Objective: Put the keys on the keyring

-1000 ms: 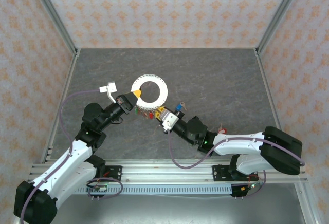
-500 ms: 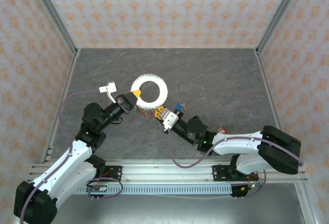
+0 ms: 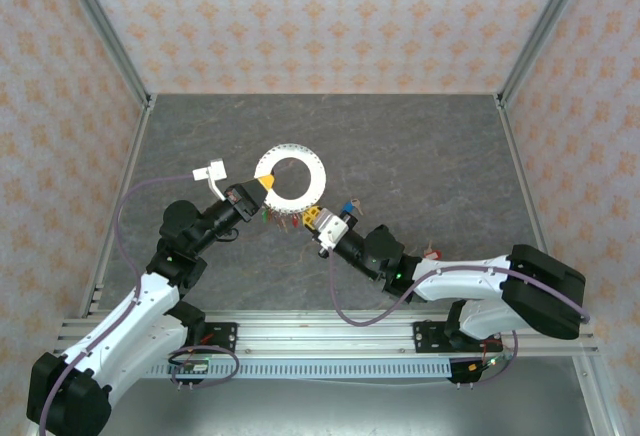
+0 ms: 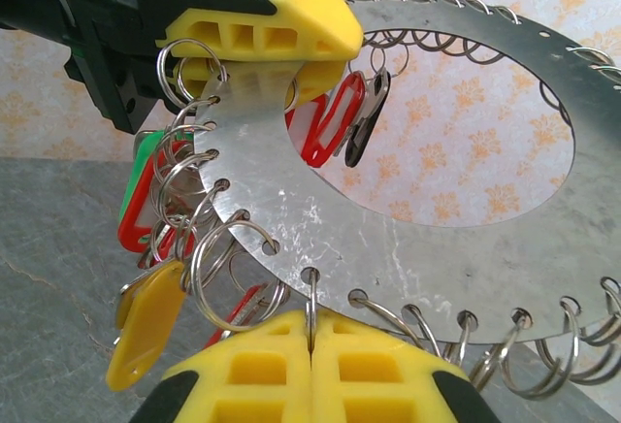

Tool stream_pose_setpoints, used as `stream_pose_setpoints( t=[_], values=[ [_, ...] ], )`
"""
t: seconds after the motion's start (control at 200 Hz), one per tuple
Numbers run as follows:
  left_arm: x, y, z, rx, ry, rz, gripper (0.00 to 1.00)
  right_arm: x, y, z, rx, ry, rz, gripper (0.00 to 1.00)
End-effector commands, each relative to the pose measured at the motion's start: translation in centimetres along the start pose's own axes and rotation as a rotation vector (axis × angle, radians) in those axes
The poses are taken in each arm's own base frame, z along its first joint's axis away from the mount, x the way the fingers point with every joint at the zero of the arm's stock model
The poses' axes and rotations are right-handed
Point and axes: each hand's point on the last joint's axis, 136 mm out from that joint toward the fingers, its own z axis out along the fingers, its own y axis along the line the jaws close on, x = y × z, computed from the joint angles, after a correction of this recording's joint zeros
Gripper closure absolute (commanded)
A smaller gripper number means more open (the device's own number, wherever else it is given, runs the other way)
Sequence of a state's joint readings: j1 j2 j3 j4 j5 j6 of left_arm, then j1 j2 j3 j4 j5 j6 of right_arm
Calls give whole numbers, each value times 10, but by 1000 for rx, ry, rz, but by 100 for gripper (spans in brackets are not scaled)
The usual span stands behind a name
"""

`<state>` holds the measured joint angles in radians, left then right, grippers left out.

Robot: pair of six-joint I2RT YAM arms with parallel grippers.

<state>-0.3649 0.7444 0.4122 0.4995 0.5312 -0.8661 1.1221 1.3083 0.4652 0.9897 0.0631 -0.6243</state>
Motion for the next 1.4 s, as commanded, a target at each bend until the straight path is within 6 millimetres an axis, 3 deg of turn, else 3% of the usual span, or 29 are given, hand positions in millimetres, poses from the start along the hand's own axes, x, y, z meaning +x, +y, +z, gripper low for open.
stream_pose_setpoints(
  t=[0.0,0.35,0.671,0.796,0.881,1.026,1.136,1.241,1.396],
  values=[
    [-19,-21,-4,35,-65,15,100,-16,-13,1,50,-52,51,100],
    [-14,6,-3,-64,-73,-34,100,-22,-20,3,75,-69,146,100],
    [-6,14,-3,-98,-39,-22,99,-32,-7,7,-26,-97,184,100],
    [-7,10,-3,-94,-30,3,100,-13,5,5,-106,24,109,100],
    [-7,8,-3,-93,-22,18,100,-7,-3,1,-64,47,113,100],
    [-6,16,-3,-117,-30,-2,100,-23,-15,-2,-16,-37,160,100],
    [-2,24,-3,-144,-28,-39,95,-30,-13,3,-30,-66,188,100],
    [9,36,-5,-203,16,-53,83,-27,-16,9,5,-75,214,100],
    [24,52,-9,-270,56,-93,77,-18,-14,17,18,-51,220,100]
  ],
)
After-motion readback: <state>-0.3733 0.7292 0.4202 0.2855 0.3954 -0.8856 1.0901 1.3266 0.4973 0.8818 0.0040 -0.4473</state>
